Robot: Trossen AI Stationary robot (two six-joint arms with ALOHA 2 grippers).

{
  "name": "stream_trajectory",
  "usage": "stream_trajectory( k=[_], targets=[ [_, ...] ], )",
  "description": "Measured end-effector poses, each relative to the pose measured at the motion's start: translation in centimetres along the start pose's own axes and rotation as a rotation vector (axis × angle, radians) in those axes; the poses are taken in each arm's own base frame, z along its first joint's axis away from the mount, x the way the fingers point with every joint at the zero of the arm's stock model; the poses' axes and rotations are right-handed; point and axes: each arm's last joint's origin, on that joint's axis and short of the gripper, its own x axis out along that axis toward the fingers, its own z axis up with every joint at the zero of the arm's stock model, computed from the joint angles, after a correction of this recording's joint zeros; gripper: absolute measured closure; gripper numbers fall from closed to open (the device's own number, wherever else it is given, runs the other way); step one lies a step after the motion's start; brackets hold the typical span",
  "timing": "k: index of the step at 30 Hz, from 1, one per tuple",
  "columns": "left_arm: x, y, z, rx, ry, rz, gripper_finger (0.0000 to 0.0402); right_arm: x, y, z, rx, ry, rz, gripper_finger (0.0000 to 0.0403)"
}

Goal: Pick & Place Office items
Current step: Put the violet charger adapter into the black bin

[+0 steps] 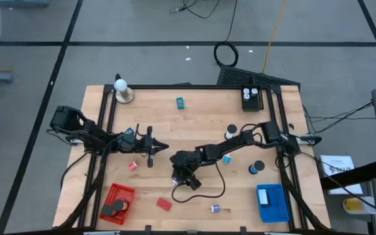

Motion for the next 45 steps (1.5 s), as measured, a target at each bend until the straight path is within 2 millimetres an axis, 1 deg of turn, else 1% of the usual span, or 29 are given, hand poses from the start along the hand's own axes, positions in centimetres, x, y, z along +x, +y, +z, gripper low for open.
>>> stream_trajectory(
  k=[2, 8, 10, 14, 17, 19, 24, 29, 31, 33, 35, 38, 41, 43, 45],
  targets=[
    [0.0, 0.0, 0.0, 0.000, 0.000, 0.000, 0.0373, -0.1, 0.0, 0.0, 0.013, 0.004, -0.003, 0.0185],
    [0.0, 0.0, 0.0, 0.000, 0.000, 0.000, 0.0373, 0.0, -0.1, -0.2, 0.084, 0.037, -0.047, 0.0257],
    [0.0, 0.0, 0.0, 0.000, 0.000, 0.000, 0.0373, -0.1, -0.1, -0.3, 0.096, 0.058, -0.074, 0.0273],
    [0.0, 0.0, 0.0, 0.000, 0.000, 0.000, 0.0373, -0.1, -0.1, -0.4, 0.125, 0.082, -0.120, 0.0275],
    [0.0, 0.0, 0.0, 0.000, 0.000, 0.000, 0.0373, -0.1, -0.1, -0.3, 0.153, 0.081, -0.135, 0.0268],
    [0.0, 0.0, 0.0, 0.000, 0.000, 0.000, 0.0373, 0.0, 0.1, -0.3, 0.157, 0.065, -0.143, 0.0266],
    [0.0, 0.0, 0.0, 0.000, 0.000, 0.000, 0.0373, 0.3, 0.8, -1.2, 0.177, -0.033, -0.183, 0.0271],
    [0.0, 0.0, 0.0, 0.000, 0.000, 0.000, 0.0373, -0.7, 1.9, -2.0, 0.221, -0.141, -0.317, 0.0270],
    [0.0, 0.0, 0.0, 0.000, 0.000, 0.000, 0.0373, -1.7, 2.5, -2.3, 0.239, -0.181, -0.388, 0.0270],
    [0.0, 0.0, 0.0, 0.000, 0.000, 0.000, 0.0373, -2.6, 2.8, -2.2, 0.255, -0.250, -0.473, 0.0269],
    [0.0, 0.0, 0.0, 0.000, 0.000, 0.000, 0.0373, -3.8, 3.2, -2.7, 0.276, -0.285, -0.567, 0.0269],
    [0.0, 0.0, 0.0, 0.000, 0.000, 0.000, 0.0373, -5.3, 3.5, -3.4, 0.279, -0.292, -0.675, 0.0269],
    [0.0, 0.0, 0.1, -0.002, -0.008, 0.000, 0.0373, -6.8, 3.6, -3.6, 0.279, -0.272, -0.802, 0.0269],
    [0.3, 0.0, 0.6, -0.021, -0.039, 0.001, 0.0373, -7.4, 3.6, -3.8, 0.258, -0.236, -0.858, 0.0269],
    [0.7, -0.1, 1.2, -0.096, -0.072, -0.005, 0.0373, -7.5, 3.5, -3.9, 0.240, -0.208, -0.896, 0.0269]
  ],
)
